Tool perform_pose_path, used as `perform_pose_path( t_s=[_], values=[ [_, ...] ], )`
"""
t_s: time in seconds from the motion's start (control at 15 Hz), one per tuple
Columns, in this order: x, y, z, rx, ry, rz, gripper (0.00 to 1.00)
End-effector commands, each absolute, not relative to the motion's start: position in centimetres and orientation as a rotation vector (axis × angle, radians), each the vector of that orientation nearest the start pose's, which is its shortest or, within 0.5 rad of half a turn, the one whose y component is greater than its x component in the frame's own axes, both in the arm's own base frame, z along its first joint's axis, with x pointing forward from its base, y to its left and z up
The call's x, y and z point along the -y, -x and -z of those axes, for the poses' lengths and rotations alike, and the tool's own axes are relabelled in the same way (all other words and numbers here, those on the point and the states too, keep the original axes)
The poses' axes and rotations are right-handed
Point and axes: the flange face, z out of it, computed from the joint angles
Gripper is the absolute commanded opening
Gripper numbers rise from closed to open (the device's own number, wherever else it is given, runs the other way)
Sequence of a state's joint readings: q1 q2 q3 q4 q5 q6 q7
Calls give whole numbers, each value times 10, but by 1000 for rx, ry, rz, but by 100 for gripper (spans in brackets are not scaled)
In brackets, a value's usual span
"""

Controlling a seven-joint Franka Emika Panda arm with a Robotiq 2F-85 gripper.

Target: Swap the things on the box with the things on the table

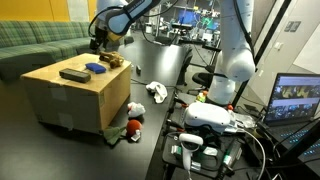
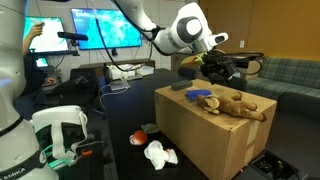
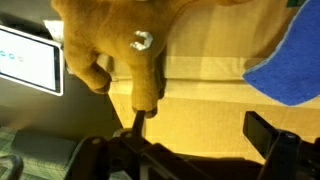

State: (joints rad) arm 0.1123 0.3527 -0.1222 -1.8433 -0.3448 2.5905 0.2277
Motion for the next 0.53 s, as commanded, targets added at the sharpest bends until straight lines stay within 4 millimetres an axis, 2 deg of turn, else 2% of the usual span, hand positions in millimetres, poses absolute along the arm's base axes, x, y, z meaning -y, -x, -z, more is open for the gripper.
perform_pose_path(
  t_s=[0.0, 0.2, 0.47],
  values=[
    [-17, -659, -370, -117, 3283, 660, 100],
    [-20, -655, -354, -237, 3271, 615, 100],
    [-29, -651, -339, -286, 3217, 557, 100]
  ],
)
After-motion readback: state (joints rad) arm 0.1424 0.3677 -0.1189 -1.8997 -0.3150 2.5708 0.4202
